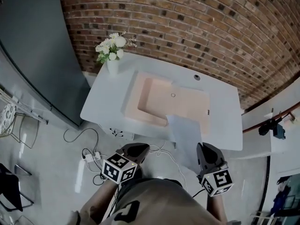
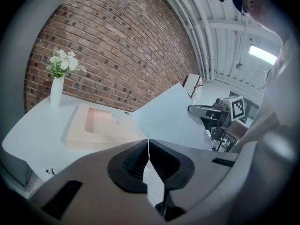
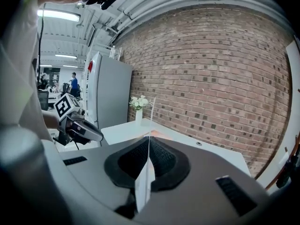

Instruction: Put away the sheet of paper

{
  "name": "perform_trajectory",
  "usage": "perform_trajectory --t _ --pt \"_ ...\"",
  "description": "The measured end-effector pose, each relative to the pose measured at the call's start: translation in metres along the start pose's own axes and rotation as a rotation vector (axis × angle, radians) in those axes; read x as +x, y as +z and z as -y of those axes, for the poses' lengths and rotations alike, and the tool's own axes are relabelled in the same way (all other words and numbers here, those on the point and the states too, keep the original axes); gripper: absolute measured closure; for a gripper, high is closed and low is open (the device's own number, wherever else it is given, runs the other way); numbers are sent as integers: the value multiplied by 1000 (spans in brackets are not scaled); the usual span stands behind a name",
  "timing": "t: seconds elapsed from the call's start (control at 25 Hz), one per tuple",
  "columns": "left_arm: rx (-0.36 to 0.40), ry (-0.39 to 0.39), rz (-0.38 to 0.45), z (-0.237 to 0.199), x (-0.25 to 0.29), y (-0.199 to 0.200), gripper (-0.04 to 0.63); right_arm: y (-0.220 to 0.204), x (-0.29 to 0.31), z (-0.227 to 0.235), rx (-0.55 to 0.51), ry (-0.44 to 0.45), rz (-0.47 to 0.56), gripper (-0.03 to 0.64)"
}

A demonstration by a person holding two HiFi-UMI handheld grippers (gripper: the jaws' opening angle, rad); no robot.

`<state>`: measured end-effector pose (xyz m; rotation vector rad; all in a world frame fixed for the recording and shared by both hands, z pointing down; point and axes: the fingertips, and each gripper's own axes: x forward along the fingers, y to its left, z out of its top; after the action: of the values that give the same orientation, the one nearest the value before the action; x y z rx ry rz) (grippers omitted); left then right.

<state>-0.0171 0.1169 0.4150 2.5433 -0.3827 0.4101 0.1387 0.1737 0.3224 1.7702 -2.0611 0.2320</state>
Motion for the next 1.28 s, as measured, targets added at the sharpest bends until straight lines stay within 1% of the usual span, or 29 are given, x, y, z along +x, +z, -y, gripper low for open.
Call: perform_trajectory --t 0.16,0.4,0.8,1.04,1.28 --pt "-18 -9 4 -8 0 0 575 6 11 -4 -18 5 -15 594" --pt "-35 11 19 -20 -1 6 575 9 25 10 20 4 -19 594" --pt "-61 100 28 -33 6 15 575 19 58 55 128 42 48 594" --pt "-63 158 17 -34 23 23 575 13 75 81 204 97 71 594" --pt "-66 215 7 -30 46 33 575 2 91 118 278 149 81 594"
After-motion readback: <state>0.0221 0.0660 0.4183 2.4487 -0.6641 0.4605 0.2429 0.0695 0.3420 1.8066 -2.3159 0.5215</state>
